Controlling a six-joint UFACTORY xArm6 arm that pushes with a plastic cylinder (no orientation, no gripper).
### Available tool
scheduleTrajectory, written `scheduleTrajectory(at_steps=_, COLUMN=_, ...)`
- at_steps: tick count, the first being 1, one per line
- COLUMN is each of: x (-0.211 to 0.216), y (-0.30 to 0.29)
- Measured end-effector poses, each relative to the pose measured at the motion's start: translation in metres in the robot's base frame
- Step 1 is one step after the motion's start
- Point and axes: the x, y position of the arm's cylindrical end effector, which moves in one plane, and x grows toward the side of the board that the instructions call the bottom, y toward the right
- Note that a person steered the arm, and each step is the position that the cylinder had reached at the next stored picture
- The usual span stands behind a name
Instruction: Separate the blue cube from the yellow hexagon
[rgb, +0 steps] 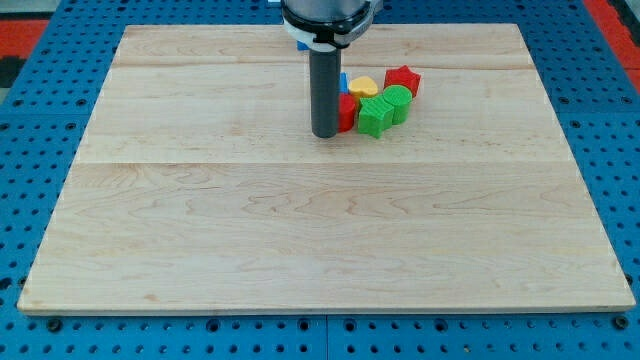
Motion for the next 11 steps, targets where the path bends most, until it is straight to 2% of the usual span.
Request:
scheduleTrajectory(at_steps=1, x=0.001, y=-0.089)
scheduleTrajectory(at_steps=2, x=-0.032, y=-0.159)
scheduleTrajectory(at_steps=3, x=-0.083, y=-0.192)
scheduleTrajectory(at_steps=4, x=-0.143, y=-0.192)
scheduleTrajectory(at_steps=5, x=-0.194, y=-0.178)
scheduleTrajectory(at_steps=6, x=-0.205, y=-0.158)
scheduleTrajectory(at_steps=10, x=-0.203, y=0.015)
scheduleTrajectory(at_steps=11, x=-0.201, y=0.016)
